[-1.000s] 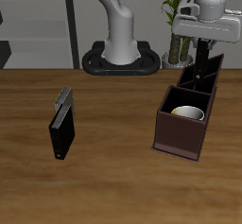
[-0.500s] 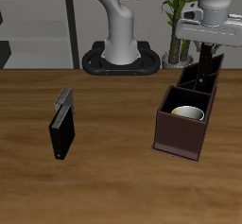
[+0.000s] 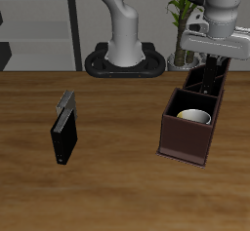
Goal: Place the white-yellow mug into the left desk caddy's right compartment and place the left black book into the left desk caddy's back compartment and place the right black book into the left desk caddy's front compartment
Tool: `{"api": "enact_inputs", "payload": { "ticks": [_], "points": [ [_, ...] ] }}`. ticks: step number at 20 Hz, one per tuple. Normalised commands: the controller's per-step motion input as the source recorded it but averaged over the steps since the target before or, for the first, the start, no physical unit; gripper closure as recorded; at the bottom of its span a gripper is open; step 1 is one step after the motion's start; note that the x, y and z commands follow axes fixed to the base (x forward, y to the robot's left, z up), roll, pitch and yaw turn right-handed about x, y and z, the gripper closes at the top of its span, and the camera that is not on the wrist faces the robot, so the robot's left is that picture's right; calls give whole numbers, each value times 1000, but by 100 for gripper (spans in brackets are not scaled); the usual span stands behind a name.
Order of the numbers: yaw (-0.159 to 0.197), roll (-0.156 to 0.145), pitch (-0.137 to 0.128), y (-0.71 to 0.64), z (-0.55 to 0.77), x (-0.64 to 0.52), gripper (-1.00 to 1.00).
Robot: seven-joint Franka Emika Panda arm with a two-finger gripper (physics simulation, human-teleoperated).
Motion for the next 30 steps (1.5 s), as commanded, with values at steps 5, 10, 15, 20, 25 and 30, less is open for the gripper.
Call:
{"api": "enact_inputs", "payload": {
  "ticks": [5,10,15,20,25,30],
  "points": [
    [-1,28,34,124,-229,5,100],
    [-2,0,23,46,-134,44,100],
    [9,-9,12,-2,-92,102,100],
    [-5,20,32,72,-118,3,100],
    [-12,-9,33,2,-110,85,100],
    [5,6,49,4,-118,81,-100]
  ]
}}
